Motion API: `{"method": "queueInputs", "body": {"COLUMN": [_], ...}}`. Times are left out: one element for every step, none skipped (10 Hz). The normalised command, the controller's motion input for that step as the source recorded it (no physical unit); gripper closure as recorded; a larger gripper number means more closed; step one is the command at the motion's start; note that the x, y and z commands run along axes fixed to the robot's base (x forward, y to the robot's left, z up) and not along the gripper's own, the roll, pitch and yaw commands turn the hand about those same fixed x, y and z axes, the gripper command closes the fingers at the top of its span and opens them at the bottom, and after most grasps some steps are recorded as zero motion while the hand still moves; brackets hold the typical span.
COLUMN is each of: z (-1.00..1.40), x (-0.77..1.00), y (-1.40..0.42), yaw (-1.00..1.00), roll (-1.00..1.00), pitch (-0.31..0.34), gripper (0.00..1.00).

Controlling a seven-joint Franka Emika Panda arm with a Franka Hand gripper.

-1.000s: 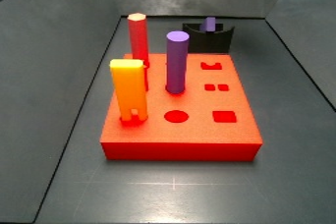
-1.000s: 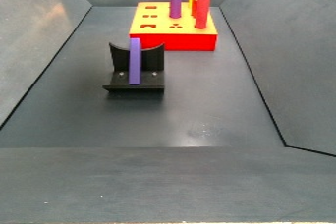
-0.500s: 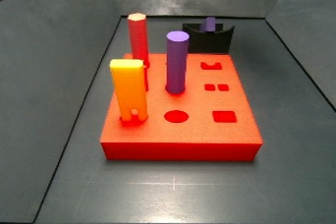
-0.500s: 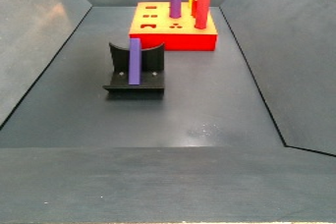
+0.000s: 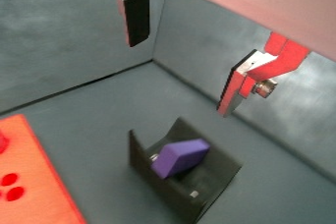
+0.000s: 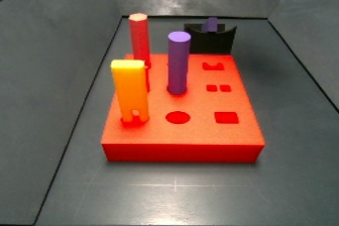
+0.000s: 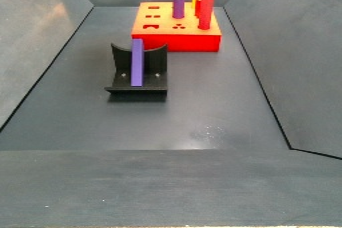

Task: Pick up the rectangle object. Move up. Place the rectangle object on the fixture. Regrasp the rectangle object. Move to above the board. Insert the rectangle object.
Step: Regrasp the rectangle object.

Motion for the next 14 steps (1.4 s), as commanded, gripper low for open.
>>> {"method": "queueInputs", "body": {"z": [0.01, 0.0, 0.0, 0.0, -0.01, -0.01, -0.01, -0.01, -0.01, -0.01, -0.01, 0.0, -1.0, -1.0], "x": [0.0, 0.01, 0.03, 0.04, 0.06, 0.07, 0.08, 0.08, 0.09, 0.09, 0.09, 0.08, 0.03, 0.03], "y": [-0.02, -0.02, -0.02, -0.02, -0.03, -0.03, -0.03, -0.04, -0.04, -0.04, -0.04, -0.03, 0.08, 0.08], "yaw": [0.04, 0.04, 0.05, 0.05, 0.06, 0.06, 0.07, 0.1, 0.11, 0.13, 0.14, 0.15, 0.16, 0.16], "roll": [1.0, 1.0, 1.0, 1.0, 1.0, 1.0, 1.0, 1.0, 0.81, 0.54, 0.42, 0.22, 0.24, 0.21], "pitch": [-0.001, 0.005, 0.016, 0.027, 0.047, 0.068, 0.086, 0.125, 0.124, 0.111, 0.106, 0.071, 0.091, 0.055], "gripper": [0.0, 0.0, 0.0, 0.0, 0.0, 0.0, 0.0, 0.0, 0.0, 0.0, 0.0, 0.0, 0.0, 0.0]}}
